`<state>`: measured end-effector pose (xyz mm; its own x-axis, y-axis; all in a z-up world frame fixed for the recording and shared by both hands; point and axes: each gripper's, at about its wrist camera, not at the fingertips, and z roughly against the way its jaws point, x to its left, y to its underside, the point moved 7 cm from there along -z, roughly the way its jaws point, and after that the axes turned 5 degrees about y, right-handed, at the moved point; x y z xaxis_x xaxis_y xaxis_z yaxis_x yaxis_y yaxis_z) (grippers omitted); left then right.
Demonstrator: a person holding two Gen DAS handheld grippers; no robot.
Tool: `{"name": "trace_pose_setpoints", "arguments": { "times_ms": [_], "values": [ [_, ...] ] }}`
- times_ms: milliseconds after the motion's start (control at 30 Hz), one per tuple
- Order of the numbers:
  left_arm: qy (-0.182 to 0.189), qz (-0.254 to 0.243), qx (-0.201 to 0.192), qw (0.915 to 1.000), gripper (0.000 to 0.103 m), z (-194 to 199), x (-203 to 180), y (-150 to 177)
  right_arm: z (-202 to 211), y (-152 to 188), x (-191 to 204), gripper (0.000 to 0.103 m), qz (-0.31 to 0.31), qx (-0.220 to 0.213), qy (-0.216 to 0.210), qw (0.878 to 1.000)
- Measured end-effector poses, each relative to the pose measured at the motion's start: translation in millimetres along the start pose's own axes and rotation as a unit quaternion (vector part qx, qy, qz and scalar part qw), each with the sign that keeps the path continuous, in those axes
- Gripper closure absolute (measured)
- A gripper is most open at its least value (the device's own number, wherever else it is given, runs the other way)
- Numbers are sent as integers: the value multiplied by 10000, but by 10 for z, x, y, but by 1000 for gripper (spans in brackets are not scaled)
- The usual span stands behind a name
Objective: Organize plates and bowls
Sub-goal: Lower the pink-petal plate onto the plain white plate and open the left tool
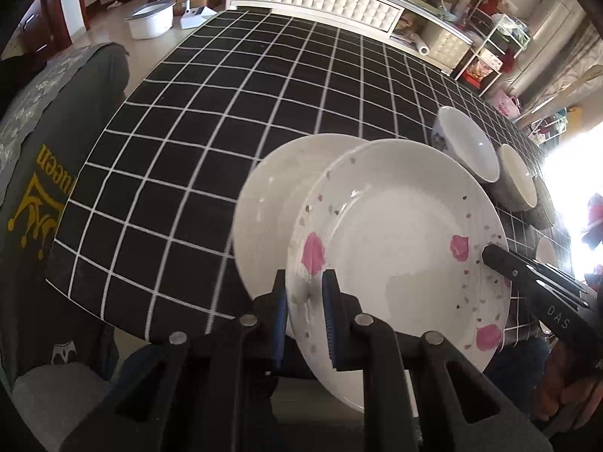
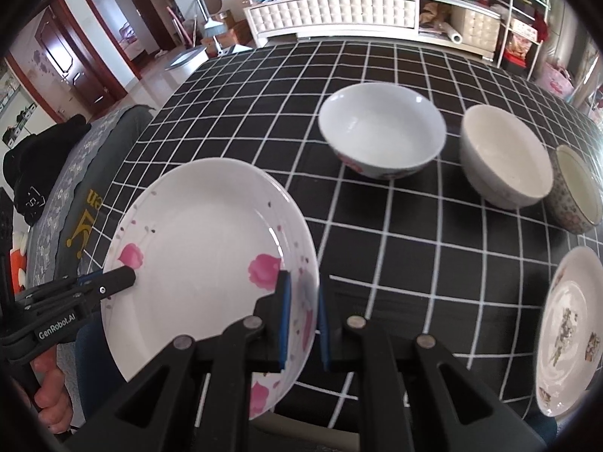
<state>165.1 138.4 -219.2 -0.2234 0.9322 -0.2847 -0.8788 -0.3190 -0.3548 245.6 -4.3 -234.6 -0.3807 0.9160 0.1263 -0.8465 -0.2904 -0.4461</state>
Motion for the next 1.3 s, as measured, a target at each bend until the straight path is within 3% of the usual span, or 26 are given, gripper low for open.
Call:
{"name": "trace_pose_setpoints", "arguments": {
  "times_ms": [667, 867, 1300],
  "values": [
    [-88, 218, 65, 9997, 88, -127, 250, -64, -237, -59, 200, 86, 206, 216, 95, 9995],
    [-308, 161, 10, 9994, 88, -167, 301, -148, -334, -65, 252, 86, 295, 307, 111, 9990],
    [-205, 208, 27, 9996, 88, -294, 367, -235, -410, -168, 213, 86, 340, 251, 328, 9986]
  ]
}}
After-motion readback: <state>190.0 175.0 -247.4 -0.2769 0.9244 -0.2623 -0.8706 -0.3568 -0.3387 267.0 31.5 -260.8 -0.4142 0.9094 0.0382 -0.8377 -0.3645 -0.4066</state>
